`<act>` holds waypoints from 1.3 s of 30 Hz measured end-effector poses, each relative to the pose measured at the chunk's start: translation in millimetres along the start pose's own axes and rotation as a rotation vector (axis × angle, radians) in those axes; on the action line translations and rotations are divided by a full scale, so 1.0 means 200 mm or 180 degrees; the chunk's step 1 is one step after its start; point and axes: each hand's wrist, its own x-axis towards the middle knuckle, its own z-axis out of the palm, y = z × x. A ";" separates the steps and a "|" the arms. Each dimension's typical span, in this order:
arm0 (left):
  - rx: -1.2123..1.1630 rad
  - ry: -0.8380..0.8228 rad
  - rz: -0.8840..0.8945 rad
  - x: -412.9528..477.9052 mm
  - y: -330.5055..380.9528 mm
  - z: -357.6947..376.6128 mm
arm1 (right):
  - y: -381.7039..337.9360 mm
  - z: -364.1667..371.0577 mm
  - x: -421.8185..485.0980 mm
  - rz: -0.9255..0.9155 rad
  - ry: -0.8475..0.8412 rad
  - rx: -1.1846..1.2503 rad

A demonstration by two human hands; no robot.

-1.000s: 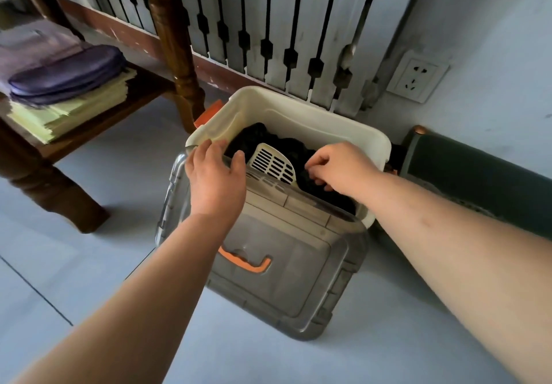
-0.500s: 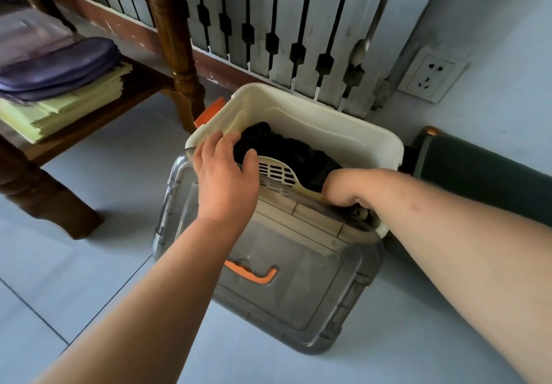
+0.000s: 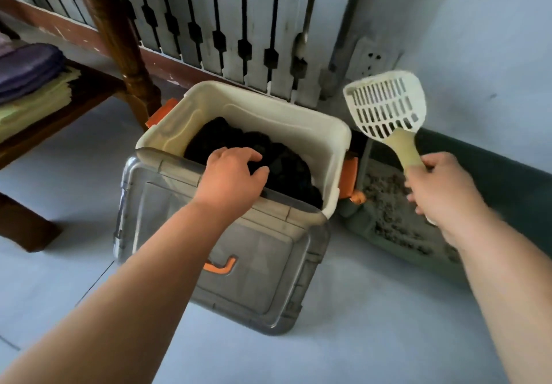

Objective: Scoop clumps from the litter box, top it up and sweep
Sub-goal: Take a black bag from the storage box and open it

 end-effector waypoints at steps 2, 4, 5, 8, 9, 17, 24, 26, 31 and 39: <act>0.0267 -0.0264 -0.0086 0.02 0.03 0.01 | 0.22 -0.01 0.00 0.0426 0.0147 -0.0032; 0.0538 -0.0413 -0.0079 0.07 0.09 0.04 | 0.42 0.00 0.00 0.0807 0.0163 -0.0090; 0.0648 -0.0478 -0.0061 0.09 0.11 0.06 | 0.49 0.01 0.00 0.0959 0.0118 -0.0075; 0.0958 -0.0761 -0.0045 0.13 0.17 0.11 | 0.62 0.08 0.01 0.1242 -0.0062 0.0075; 0.1078 -0.0847 -0.0031 0.13 0.18 0.13 | 0.65 0.10 0.02 0.1251 -0.0082 0.0091; 0.1432 -0.1006 0.0009 0.21 0.21 0.20 | 0.67 0.11 -0.02 0.1095 -0.0462 -0.0539; 0.1416 -0.1353 0.0042 0.27 0.25 0.23 | 0.58 0.08 -0.03 0.0614 -0.0105 -0.0596; 0.1559 -0.1548 0.0027 0.30 0.25 0.24 | 0.52 0.08 -0.04 0.0316 -0.0149 -0.0573; 0.1626 -0.1681 -0.0045 0.33 0.23 0.27 | 0.35 0.08 -0.06 -0.0356 -0.0289 -0.0616; -0.0877 0.0017 0.0460 0.20 0.42 -0.04 | -0.01 0.06 -0.10 -0.1050 -0.0341 0.0296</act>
